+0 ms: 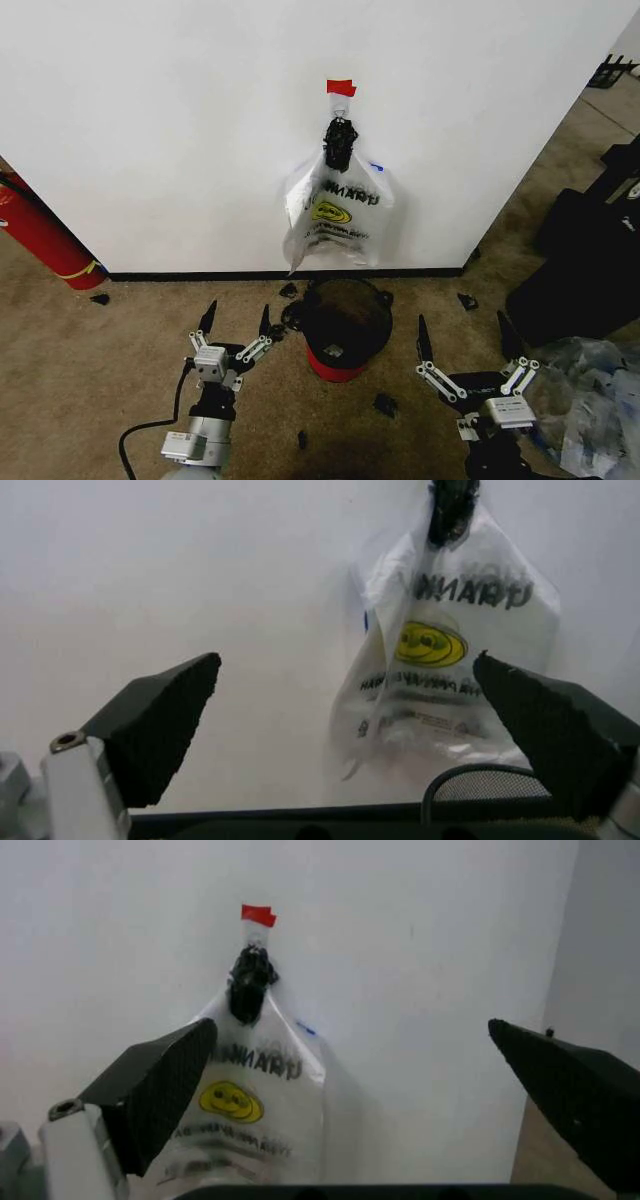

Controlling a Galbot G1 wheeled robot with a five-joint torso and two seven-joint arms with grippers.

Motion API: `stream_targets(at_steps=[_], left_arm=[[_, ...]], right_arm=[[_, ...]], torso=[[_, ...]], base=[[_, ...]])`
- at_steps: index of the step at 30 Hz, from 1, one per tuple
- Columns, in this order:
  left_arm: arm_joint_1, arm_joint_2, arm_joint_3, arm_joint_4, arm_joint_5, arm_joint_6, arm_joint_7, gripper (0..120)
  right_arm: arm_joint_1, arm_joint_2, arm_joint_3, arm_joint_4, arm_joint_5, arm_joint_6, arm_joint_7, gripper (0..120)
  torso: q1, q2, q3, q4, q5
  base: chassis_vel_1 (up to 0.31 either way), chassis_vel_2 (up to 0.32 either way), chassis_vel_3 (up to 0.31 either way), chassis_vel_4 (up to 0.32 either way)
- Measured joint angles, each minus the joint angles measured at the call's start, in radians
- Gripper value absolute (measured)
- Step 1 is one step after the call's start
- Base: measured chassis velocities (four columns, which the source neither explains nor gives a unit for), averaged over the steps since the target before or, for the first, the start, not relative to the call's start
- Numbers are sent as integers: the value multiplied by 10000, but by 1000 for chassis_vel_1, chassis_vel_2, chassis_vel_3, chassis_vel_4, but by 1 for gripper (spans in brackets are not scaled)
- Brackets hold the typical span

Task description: Pick up the garbage bag from the wall and place it over the trash bin.

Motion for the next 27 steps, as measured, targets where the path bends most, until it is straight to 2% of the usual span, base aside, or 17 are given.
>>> stream_targets(at_steps=[16, 27], left_arm=[[164, -127, -232, 9, -19, -96, -25, 100], [344, -466, 55, -101, 624, -38, -154, 100]], right_arm=[[246, 0, -373, -320, -392, -116, 112, 100], [474, 0, -304, -590, 72, -276, 217, 100]], torso=[[0, 0, 0, 0, 0], [0, 0, 0, 0, 1]], base=[[0, 0, 0, 0], [0, 0, 0, 0]])
